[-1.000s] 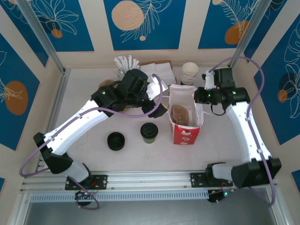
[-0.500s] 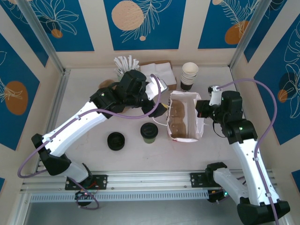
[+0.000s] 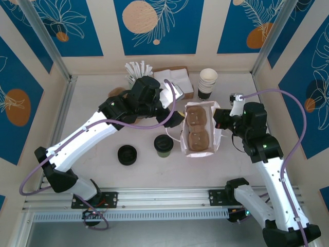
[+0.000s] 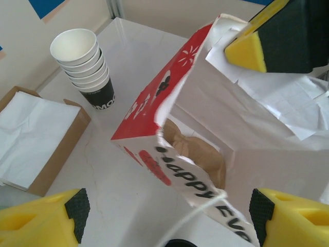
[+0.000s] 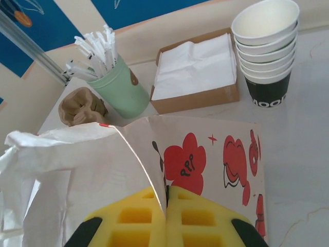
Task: Pack the takeout coffee
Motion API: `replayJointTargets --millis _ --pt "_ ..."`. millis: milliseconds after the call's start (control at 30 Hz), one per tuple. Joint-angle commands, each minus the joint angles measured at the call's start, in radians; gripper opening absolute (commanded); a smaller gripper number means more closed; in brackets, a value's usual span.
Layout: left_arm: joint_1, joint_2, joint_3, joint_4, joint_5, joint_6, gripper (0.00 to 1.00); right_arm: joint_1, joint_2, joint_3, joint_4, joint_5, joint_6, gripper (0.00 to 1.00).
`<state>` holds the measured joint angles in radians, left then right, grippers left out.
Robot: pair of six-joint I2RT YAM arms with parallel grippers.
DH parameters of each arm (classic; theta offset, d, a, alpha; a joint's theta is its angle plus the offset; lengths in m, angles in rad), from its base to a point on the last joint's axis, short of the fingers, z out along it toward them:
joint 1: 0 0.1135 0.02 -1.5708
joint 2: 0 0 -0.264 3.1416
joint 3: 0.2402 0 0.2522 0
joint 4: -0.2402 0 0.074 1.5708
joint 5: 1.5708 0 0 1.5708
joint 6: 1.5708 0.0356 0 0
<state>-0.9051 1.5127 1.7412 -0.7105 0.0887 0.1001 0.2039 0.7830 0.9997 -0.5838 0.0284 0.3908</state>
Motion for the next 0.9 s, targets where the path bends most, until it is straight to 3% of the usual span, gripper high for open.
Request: replayJointTargets --millis 0,200,433,633,867 --pt "0.008 0.002 0.017 0.023 0.082 -0.061 0.82 0.014 0.013 0.030 -0.050 0.064 0.130 0.00" --pt "-0.002 0.032 0.068 0.043 0.136 -0.235 0.75 0.033 0.029 0.046 -0.097 0.094 0.309 0.00" --pt "-0.085 0.158 0.252 -0.104 0.022 -0.383 0.66 0.054 0.056 0.053 -0.124 0.104 0.465 0.00" --pt "-0.180 0.244 0.316 -0.156 -0.076 -0.480 0.57 0.057 0.070 0.051 -0.154 0.119 0.587 0.00" --pt "-0.196 0.344 0.300 -0.225 -0.118 -0.540 0.47 0.051 0.055 0.043 -0.177 0.136 0.663 0.00"
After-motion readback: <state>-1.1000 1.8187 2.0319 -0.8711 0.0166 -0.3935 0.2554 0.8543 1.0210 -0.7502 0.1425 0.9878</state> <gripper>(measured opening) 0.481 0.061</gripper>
